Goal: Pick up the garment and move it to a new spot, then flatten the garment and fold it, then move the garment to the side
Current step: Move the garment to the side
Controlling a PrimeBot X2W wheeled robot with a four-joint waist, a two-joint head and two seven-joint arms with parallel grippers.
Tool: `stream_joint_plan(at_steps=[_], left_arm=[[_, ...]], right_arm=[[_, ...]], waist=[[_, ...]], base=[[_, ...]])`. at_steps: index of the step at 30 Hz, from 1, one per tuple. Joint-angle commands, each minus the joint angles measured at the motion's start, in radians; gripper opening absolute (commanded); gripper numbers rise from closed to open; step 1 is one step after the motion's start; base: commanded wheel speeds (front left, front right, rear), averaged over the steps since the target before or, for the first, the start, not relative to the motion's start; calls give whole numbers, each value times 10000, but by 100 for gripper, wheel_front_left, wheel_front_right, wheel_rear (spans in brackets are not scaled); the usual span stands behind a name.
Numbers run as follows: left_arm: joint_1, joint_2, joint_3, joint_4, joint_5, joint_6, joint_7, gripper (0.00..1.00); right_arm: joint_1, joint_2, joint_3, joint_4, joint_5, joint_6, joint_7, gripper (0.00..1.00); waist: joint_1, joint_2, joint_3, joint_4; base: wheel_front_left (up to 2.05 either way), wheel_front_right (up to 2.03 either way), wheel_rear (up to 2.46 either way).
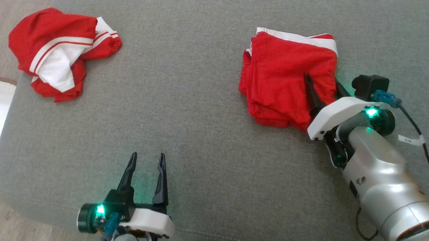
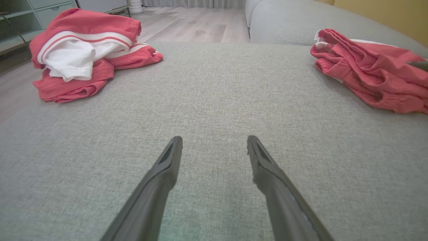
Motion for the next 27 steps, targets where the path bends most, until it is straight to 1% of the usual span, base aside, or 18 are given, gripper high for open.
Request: stream_joint_plan(at_steps=[1,3,6,9,11,14,16,17,20,23,25,27], left_arm=[[-274,89,247,-274,-101,63,-53,100],[-279,89,276,-277,-114,69,-53,100],[-292,89,326,-315,-92,56,-53,100],[-297,89,392,-334,-8,9,-53,100],[-320,89,419,-367,35,-28,-53,100],[-414,89,414,-448,119,-79,-53,100],[-533,89,358,-493,161,-137,-53,100],[-673,89,274,-501,207,-181,-53,100],[-896,89,167,-515,217,-220,-53,100],[-1068,89,49,-487,247,-238,-53,100],[-1160,89,-50,-459,287,-264,-53,100],[-1225,89,-177,-433,313,-323,-53,100]], right_arm=[[95,292,275,-52,150,69,-18,0],[-7,292,194,-138,193,69,-18,0],[-51,292,-241,-438,13,69,-18,0],[134,292,-587,-811,-257,69,-18,0],[345,292,-616,-1047,-345,69,-18,0],[598,292,-369,-1348,-322,69,-18,0],[722,292,-132,-1440,-186,69,-18,0],[773,292,119,-1476,-221,69,-18,0],[845,292,443,-1495,-124,69,-18,0],[909,292,721,-1503,1,69,-18,0],[916,292,872,-1486,77,69,-18,0],[901,292,950,-1425,64,69,-18,0]], waist=[[0,0,-13,-26],[0,0,-37,-121],[0,0,-129,-370],[0,0,-305,-877],[0,0,-450,-1368],[0,0,-593,-2371],[0,0,-631,-3109],[0,0,-668,-3847],[0,0,-649,-4838],[0,0,-596,-5638],[0,0,-520,-6048],[0,0,-437,-6316]], base=[[0,0,0],[0,0,0],[0,0,0],[0,0,0],[0,0,0],[0,0,0],[0,0,0],[0,0,0],[0,0,0],[0,0,0],[0,0,0],[0,0,0]])
